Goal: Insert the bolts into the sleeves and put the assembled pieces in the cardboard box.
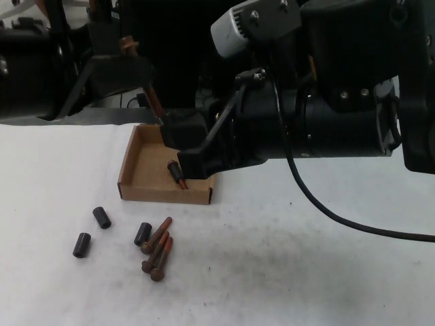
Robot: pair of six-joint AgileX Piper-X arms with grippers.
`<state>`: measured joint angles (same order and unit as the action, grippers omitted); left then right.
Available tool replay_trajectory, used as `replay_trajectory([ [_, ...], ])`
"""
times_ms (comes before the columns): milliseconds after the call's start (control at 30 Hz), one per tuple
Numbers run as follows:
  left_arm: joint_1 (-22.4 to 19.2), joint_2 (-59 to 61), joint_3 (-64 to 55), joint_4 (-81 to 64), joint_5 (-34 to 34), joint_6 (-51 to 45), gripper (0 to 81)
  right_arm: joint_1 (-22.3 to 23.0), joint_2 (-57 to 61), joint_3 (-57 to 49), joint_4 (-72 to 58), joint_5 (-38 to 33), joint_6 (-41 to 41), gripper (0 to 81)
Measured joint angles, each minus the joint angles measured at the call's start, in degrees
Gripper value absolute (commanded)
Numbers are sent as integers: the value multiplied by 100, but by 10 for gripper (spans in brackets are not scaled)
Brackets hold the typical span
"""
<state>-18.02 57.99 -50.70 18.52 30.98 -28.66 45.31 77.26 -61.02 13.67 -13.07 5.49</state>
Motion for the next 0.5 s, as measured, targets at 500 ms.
replay_trajectory([
  [500,0,0,0,7,0,32,8,0,0,0,-82,-201,15,2],
])
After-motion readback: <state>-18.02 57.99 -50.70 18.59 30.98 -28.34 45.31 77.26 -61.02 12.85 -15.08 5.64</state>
